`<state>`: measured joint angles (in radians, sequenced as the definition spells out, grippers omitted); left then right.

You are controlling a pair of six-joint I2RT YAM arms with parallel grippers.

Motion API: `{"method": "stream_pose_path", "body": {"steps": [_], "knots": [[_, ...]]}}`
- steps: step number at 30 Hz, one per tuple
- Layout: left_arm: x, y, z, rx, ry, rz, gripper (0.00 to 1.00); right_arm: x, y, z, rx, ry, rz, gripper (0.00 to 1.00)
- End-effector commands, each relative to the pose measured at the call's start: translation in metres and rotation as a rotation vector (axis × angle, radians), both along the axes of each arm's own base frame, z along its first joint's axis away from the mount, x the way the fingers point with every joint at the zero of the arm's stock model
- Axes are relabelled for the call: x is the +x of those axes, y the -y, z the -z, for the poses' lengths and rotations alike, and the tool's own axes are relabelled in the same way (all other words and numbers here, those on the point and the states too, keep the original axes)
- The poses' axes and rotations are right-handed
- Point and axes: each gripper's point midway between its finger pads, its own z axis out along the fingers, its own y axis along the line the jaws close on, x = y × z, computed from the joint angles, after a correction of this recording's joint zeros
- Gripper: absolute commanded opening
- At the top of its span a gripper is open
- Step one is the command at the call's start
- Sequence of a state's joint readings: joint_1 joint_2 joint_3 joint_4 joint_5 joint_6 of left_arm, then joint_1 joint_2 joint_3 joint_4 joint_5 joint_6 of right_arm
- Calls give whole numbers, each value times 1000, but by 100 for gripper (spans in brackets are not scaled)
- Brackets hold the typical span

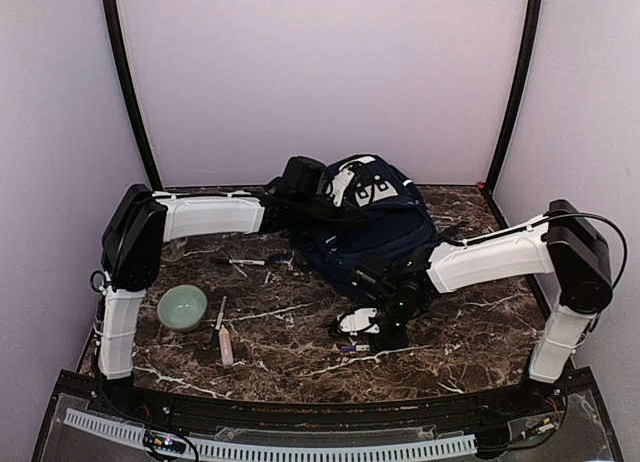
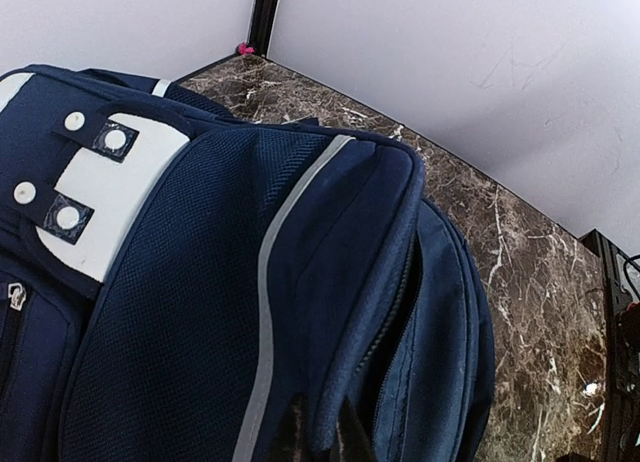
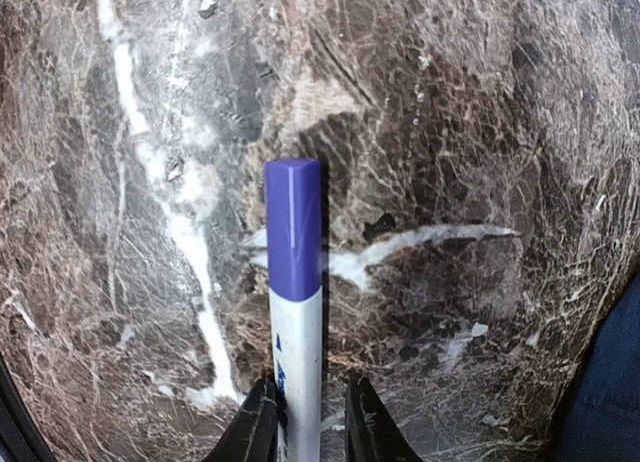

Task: Pack the student bag
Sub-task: Pick up the pen from the center of the board.

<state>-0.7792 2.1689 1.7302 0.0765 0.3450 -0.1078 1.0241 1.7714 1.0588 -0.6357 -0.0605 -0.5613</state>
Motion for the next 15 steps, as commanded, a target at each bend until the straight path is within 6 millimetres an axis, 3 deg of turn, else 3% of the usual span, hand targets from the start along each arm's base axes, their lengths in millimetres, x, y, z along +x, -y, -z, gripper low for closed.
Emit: {"method": "stream_pose_path", "body": {"steps": [1,5,8,10,15], "knots": [[-21,-18,-54,-67,43,-10,0,-7,7,19,-89,6,-29,25],[-18,-21,-61,-71,81,-28,0,-12,6,29,-129,12,-51,25],[-19,-19,-62,-78,74,-15,0,-15,7,30,-146,-6,-55,15],[-20,-19,-59,-78,67,-11,0,-17,7,27,-142,-10,-61,9],[-23,-17,-57,-83,65,6,0,-16,9,9,-135,4,-76,4]]}}
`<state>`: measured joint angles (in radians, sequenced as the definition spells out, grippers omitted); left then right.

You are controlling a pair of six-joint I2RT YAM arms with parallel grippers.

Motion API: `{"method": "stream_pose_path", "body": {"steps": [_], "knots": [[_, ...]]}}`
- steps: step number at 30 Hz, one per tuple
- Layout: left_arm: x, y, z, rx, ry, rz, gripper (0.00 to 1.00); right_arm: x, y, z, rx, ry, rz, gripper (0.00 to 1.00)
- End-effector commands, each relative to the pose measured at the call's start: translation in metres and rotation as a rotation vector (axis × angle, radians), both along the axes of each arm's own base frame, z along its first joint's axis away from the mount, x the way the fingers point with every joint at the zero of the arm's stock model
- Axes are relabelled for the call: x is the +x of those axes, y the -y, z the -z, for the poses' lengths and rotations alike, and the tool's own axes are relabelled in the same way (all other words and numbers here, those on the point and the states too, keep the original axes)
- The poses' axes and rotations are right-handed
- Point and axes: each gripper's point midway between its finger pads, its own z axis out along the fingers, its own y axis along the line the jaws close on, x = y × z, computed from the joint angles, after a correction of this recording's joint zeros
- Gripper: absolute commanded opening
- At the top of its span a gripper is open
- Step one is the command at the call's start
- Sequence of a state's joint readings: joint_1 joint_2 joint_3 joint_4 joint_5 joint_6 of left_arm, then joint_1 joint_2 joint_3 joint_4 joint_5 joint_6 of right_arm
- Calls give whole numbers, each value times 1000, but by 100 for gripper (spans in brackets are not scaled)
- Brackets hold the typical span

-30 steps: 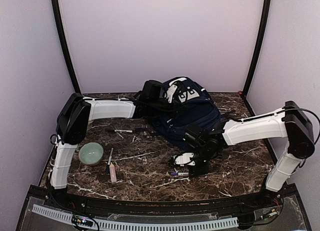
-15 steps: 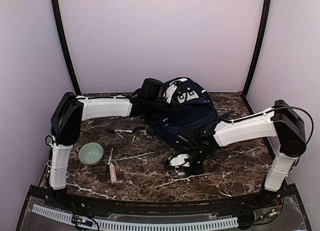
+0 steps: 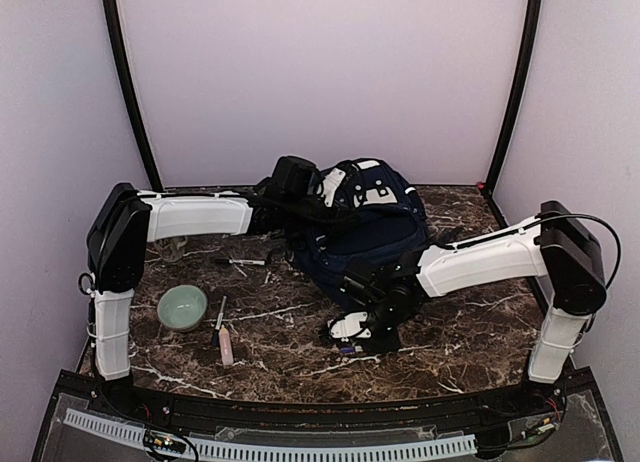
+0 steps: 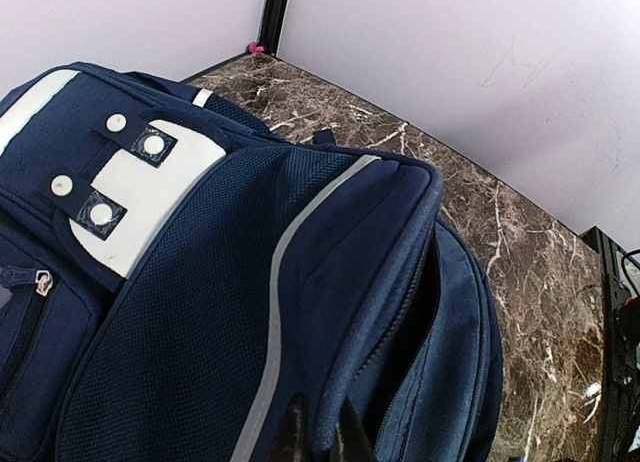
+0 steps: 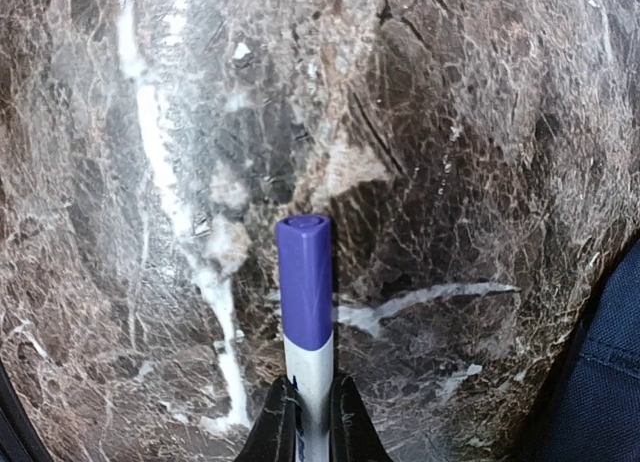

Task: Pack the student bag
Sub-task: Pick up the pen from the center of the board, then place the pen in the upper front pocket of the bag.

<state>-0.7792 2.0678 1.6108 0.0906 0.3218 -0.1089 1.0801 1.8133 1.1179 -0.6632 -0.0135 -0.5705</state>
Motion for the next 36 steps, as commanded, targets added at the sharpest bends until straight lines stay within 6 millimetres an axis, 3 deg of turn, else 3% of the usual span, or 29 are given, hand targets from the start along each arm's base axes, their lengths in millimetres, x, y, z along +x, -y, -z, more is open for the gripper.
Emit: {"method": "stream_pose_path", "body": {"steps": [1,10,14,19,24,31,36], "knots": [[-9,2,-49,-92,66,30,0,-11,23,5,-100,-25,-16,3],[-13,4,-44,-91,63,62,0,-6,25,-43,-16,-15,-30,3],[-13,4,-45,-85,72,68,0,16,19,-83,85,29,10,3],[-14,5,-46,-88,65,73,0,46,28,-139,211,116,67,3],[-13,7,-50,-89,59,82,0,82,40,-178,318,254,133,2],[-8,11,-57,-128,13,103,0,140,45,-206,303,492,145,1],[-4,14,-63,-170,-23,129,0,171,36,-194,241,541,111,1]]}}
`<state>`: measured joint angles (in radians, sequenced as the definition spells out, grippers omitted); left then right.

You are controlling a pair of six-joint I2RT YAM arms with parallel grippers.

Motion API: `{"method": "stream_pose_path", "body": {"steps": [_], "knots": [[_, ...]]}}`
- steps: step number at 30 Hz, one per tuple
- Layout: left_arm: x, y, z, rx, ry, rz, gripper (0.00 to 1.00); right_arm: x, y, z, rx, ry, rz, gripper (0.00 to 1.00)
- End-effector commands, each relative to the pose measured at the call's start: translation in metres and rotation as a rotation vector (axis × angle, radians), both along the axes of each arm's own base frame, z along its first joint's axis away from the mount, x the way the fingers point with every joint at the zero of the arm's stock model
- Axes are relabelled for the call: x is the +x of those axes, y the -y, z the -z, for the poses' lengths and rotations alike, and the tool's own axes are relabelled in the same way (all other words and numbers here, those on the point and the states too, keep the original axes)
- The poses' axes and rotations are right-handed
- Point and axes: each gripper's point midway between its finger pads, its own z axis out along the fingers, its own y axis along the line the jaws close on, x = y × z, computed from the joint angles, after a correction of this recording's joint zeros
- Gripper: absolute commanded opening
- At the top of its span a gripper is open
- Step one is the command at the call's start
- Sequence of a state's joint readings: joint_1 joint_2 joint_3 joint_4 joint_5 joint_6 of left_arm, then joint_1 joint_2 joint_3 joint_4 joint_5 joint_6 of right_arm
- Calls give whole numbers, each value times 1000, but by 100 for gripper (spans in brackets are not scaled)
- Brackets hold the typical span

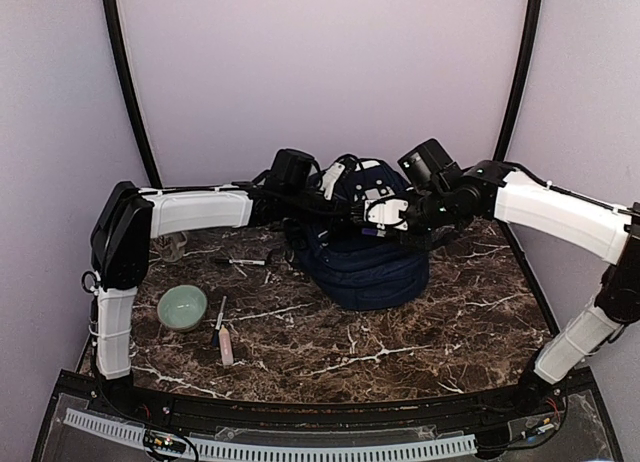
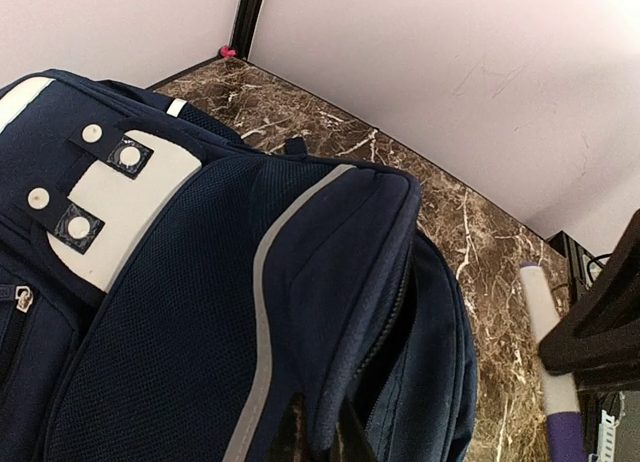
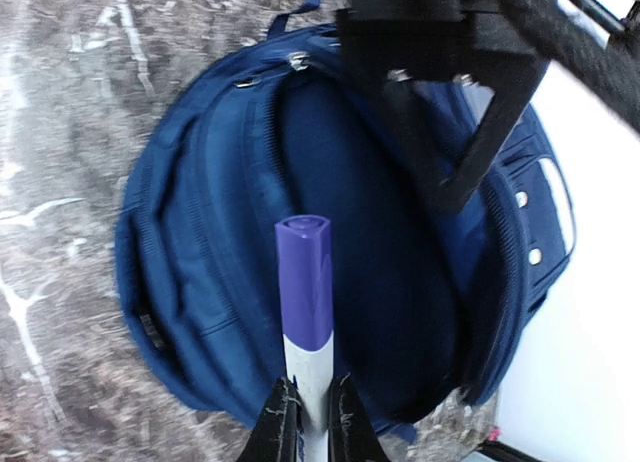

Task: Pack the student bag
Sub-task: Place the pen in the upper front pocket of the bag.

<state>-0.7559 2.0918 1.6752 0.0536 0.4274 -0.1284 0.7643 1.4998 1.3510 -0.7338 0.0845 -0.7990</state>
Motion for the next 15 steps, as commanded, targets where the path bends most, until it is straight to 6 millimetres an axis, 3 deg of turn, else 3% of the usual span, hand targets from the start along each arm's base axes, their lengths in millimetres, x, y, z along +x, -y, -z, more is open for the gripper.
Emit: {"method": "stream_pose_path", "body": {"steps": [1,7,11,15], "knots": [[-5,11,-55,-134,20,66,0,43,-8,-1,-58,129,-2,1],[-8,11,-72,-172,-4,115,0,91,-2,32,-146,229,45,2],[-7,9,-78,-206,-44,126,0,122,2,29,-89,355,130,2],[-8,9,-88,-236,-39,153,0,133,-4,33,-90,445,105,3]]}}
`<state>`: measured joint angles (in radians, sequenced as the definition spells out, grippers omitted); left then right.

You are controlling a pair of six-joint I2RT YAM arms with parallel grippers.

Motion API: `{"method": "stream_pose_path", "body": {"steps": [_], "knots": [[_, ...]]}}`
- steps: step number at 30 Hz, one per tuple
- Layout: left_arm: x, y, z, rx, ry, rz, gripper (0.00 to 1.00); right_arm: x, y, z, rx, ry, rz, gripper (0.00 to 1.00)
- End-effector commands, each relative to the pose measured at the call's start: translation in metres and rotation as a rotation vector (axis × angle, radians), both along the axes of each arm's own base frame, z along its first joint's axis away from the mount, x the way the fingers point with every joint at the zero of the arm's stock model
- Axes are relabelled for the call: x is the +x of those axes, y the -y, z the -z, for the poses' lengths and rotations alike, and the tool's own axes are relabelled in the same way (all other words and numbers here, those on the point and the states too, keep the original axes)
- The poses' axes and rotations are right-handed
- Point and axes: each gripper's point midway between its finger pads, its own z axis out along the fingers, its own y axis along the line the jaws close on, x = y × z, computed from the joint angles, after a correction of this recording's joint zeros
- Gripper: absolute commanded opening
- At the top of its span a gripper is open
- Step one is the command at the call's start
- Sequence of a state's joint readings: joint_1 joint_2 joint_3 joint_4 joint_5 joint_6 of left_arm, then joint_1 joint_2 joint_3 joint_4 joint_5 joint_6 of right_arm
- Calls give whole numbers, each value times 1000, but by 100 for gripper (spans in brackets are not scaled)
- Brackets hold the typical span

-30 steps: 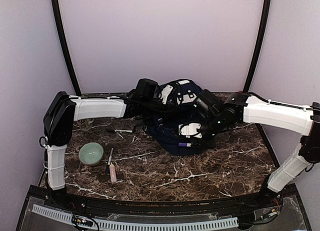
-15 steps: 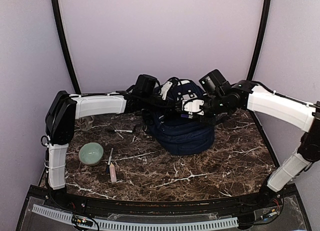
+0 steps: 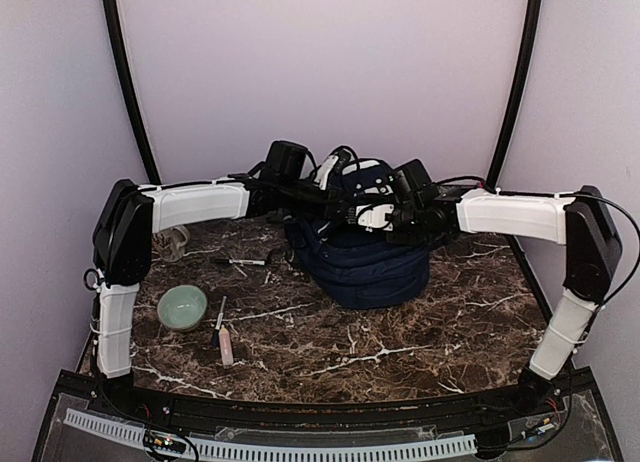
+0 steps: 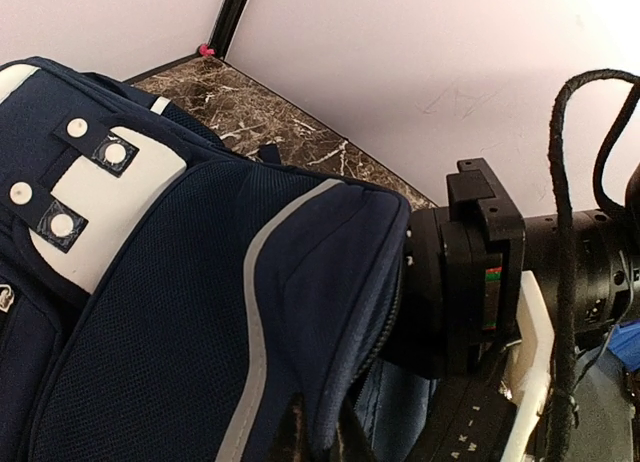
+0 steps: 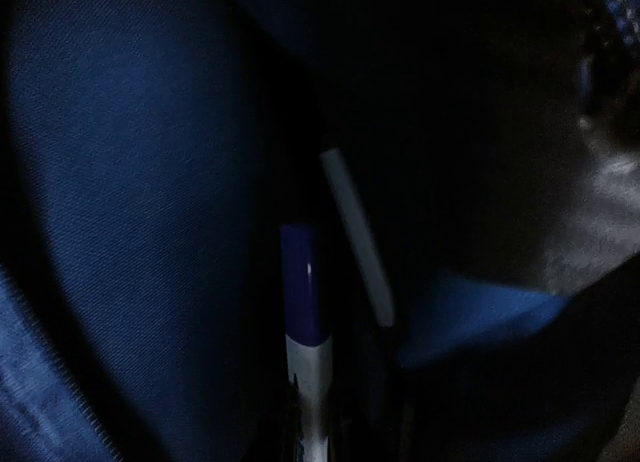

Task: Pack the student bag
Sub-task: Place the pen in the upper front pocket of the bag.

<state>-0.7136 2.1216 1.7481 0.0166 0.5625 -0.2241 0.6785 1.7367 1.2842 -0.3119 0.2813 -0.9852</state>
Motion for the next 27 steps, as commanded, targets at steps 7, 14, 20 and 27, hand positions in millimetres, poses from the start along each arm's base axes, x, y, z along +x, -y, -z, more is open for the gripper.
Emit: {"method": "stream_pose_path", "body": {"steps": [7,14,20,27], "knots": [[-12,9,-80,-165,93,95,0,27,-7,1,22,305,-40,8],[-13,8,-67,-152,44,79,0,29,-6,15,35,338,-19,19],[-11,5,-53,-125,33,55,0,5,-9,3,180,209,7,25],[-6,0,-35,-52,33,20,0,-68,-10,-30,351,-47,-107,36]]}}
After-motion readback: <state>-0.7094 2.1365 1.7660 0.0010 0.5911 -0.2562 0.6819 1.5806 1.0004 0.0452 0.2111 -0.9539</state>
